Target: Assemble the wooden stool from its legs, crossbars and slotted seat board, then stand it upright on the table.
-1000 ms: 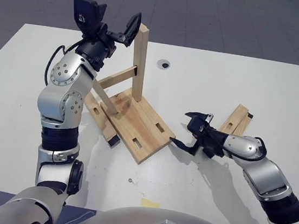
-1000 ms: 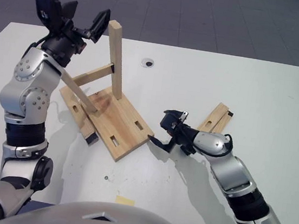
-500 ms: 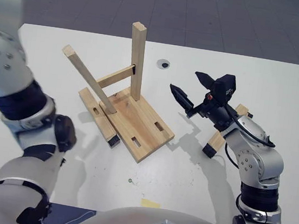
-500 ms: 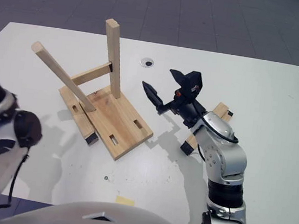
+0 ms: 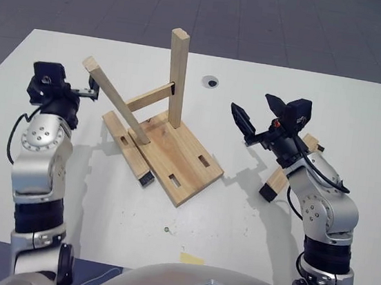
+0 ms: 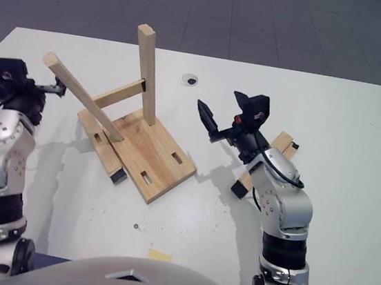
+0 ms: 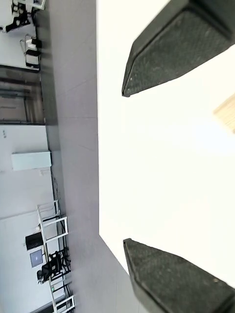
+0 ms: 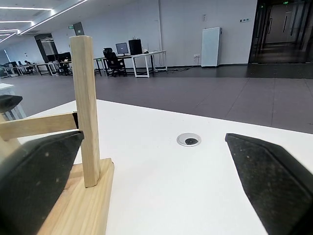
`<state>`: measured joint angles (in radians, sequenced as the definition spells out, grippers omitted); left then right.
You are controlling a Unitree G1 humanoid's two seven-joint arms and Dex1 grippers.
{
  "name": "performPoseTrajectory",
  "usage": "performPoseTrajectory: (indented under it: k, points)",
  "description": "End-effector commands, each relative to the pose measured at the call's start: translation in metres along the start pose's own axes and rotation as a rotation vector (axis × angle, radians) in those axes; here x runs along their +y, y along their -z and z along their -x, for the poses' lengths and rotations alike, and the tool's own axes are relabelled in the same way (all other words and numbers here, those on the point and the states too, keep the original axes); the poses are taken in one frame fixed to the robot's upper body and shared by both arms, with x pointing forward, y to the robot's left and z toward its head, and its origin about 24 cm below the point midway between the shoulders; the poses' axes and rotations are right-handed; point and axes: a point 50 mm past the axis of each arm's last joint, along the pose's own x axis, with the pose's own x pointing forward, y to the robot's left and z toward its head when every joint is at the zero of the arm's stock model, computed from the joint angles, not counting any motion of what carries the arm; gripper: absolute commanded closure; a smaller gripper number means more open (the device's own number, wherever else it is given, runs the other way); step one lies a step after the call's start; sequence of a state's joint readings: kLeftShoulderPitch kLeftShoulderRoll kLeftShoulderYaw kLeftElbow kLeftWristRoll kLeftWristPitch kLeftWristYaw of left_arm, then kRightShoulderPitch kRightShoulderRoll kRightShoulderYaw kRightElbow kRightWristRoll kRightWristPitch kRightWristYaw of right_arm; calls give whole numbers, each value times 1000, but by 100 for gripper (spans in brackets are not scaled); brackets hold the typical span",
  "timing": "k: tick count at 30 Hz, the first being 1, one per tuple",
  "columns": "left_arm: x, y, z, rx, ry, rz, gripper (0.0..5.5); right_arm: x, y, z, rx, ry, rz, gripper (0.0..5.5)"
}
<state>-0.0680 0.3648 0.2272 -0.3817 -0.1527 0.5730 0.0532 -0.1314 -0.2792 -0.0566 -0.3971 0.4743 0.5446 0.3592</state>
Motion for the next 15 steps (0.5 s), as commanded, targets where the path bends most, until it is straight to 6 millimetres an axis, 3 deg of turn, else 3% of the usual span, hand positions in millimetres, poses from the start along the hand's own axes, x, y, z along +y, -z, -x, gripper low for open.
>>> performPoseTrajectory:
  k: [1,6,15]
  points:
    - [-12,17,26,92,20,-56,11,-4,0,9,19,29,5,10]
    - [-23,27,45,158,72,-70,11,-6,1,14,31,41,9,10]
    - [-53,6,25,62,176,-23,11,-2,1,10,27,36,12,10]
